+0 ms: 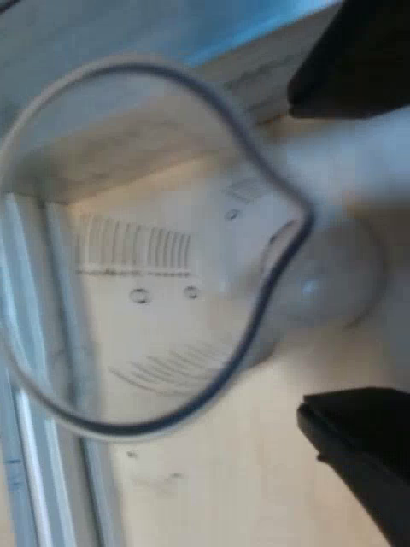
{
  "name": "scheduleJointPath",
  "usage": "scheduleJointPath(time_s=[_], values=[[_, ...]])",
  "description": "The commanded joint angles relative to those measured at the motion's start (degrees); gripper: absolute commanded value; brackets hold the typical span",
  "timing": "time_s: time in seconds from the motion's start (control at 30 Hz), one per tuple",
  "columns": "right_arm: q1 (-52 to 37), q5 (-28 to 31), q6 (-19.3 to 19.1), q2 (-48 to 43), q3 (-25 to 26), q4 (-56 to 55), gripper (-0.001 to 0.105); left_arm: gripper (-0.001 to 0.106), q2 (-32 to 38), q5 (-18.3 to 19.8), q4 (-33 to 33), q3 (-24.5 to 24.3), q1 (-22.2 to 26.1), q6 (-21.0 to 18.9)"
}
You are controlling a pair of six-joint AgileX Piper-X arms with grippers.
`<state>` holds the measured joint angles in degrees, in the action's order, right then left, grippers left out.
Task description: Pour the beans into the coffee machine
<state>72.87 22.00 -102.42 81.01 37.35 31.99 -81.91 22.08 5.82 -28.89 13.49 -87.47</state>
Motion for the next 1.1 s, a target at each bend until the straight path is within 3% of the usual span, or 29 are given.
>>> scheduleJointPath(time_s=[0.03,0.1,0.23,0.4,0.7,0.8,0.97,1.1], values=[[0.0,0.1,-0.2,-0.1,0.0,0.8,0.081,0.068,3.2,-0.6,-4.6,-0.3,0.0,0.3],[0.0,0.2,-0.2,-0.1,0.0,0.8,0.081,0.068,4.4,-0.6,-6.4,-0.3,0.0,0.3],[0.0,1.3,-0.2,-0.1,0.0,0.8,0.081,0.068,10.3,-4.1,-18.0,-0.3,0.0,-0.1],[0.0,1.5,-0.2,-0.3,0.0,0.8,0.081,0.068,18.6,-4.3,-28.7,-0.3,0.0,-1.4],[0.0,2.0,-2.5,-5.8,0.1,-1.4,0.081,0.068,32.7,-4.6,-31.8,-0.6,0.0,-4.0],[0.0,3.2,-2.5,-9.9,0.2,-5.9,0.081,0.068,39.8,-6.5,-37.3,-4.1,-1.4,-4.0],[0.0,4.9,-2.9,-15.1,2.1,-15.1,0.081,0.068,45.1,-8.5,-40.0,-9.1,-5.6,-4.0],[0.0,5.9,-2.8,-20.8,6.7,-29.4,0.081,0.068,47.6,-8.6,-42.8,-15.5,-8.9,-4.0]])
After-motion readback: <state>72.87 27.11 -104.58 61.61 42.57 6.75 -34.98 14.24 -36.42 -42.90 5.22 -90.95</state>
